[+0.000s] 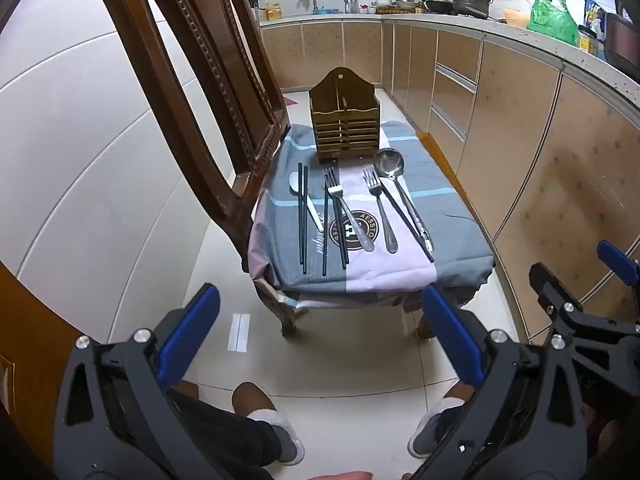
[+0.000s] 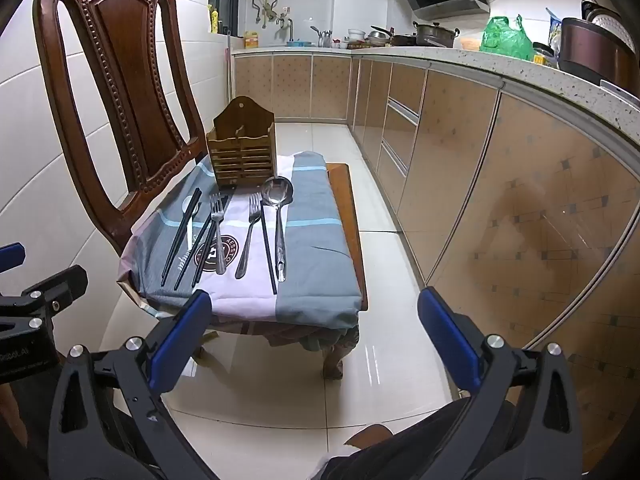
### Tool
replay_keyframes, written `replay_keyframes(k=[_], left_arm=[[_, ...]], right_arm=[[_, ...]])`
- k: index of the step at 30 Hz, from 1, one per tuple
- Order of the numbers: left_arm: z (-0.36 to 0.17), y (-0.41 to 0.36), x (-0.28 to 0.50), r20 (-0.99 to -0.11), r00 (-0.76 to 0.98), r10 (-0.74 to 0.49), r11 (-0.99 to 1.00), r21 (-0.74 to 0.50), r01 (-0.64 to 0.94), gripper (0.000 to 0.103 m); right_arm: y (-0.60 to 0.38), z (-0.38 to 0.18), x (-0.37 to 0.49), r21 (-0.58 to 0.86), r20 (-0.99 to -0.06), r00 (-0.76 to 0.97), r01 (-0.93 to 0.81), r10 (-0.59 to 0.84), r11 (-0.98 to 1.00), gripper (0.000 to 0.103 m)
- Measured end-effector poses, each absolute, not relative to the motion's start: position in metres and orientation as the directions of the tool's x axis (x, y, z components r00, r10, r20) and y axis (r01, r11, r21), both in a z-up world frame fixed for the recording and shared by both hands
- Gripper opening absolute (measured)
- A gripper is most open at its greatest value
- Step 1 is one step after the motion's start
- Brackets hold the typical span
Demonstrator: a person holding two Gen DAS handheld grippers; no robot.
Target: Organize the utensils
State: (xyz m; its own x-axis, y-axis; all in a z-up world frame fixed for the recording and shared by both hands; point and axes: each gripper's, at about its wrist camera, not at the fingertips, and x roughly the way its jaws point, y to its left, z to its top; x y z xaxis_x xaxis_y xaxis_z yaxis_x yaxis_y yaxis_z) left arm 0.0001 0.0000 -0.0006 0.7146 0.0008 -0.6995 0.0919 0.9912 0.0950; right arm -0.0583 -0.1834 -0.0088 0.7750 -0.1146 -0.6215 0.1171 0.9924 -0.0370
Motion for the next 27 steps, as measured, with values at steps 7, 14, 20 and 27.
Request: replay_keyframes(k=[7, 14, 20, 27], left_arm=[[0.002, 0.003, -0.001, -0.712, 0.702, -0.014, 0.993, 0.072, 0.092, 0.099], [0.0, 0.004, 0.002, -0.712, 0.702, -0.011, 0.993, 0.075, 0.09, 0.099], [-0.003, 0.008, 0.003, -0.714, 0.7, -0.012, 0.993, 0.072, 0.09, 0.099], [-0.005, 0.009, 0.004, -0.713, 0.701, -0.013, 0.993, 0.072, 0.091, 0.099]], right_arm=[[-0.184, -0.008, -0.059, -0.034, -0.619, 0.777, 0.119, -0.114, 0.992, 0.1], [-0.184, -0.008, -0.06, -0.035, -0.618, 0.778, 0.118, -0.114, 0.992, 0.1], [-0.183, -0.008, -0.059, -0.036, -0.617, 0.778, 0.118, -0.115, 0.992, 0.1], [-0.182, -0.01, -0.058, -0.034, -0.617, 0.779, 0.117, -0.113, 0.993, 0.1]])
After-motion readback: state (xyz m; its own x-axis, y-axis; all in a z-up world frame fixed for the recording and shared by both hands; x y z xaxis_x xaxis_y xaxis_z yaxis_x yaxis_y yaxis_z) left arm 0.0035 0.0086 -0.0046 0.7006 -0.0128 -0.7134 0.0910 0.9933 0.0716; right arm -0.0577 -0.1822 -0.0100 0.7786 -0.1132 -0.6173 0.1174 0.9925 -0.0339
